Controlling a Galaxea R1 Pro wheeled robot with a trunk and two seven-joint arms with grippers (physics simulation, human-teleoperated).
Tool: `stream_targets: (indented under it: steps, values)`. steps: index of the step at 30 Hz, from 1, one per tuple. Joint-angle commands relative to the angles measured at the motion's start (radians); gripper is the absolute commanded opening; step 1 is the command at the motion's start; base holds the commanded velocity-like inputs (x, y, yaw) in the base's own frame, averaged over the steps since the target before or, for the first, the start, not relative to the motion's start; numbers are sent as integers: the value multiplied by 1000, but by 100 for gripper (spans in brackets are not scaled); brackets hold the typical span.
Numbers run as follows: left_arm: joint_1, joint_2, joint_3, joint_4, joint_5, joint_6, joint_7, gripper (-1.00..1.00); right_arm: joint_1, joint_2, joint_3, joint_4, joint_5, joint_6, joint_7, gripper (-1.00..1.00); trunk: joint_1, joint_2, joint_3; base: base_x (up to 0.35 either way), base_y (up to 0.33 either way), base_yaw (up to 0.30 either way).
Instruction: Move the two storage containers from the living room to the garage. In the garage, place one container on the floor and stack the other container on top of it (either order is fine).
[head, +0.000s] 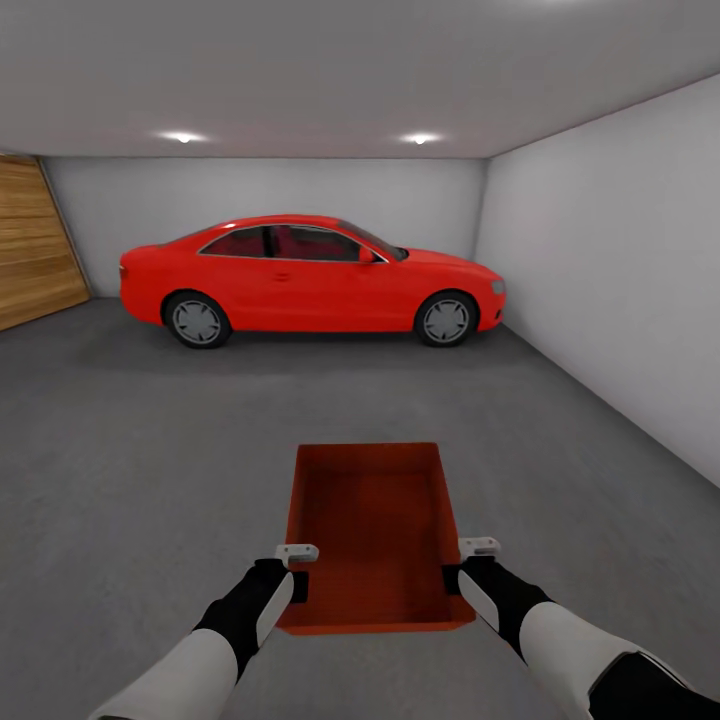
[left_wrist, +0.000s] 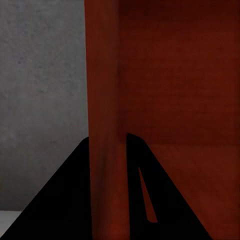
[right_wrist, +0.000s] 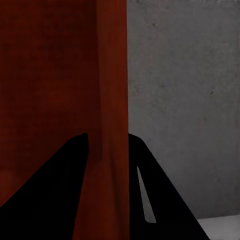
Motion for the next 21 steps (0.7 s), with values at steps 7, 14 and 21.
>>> stream_targets:
  steps: [7, 14, 21]
  values:
    - [0, 6, -12, 15, -16, 12, 22, -100, -1, -1, 21, -22, -20, 0, -6, -100, 1, -2, -2, 322, 0, 0]
    - [0, 6, -12, 15, -17, 12, 22, -100, -1, -1, 22, -22, -20, 0, -6, -100, 1, -2, -2, 323, 0, 0]
    - [0, 6, -12, 15, -16, 12, 22, -100, -1, -1, 22, -22, -20, 0, -6, -100, 1, -2, -2, 322, 0, 0]
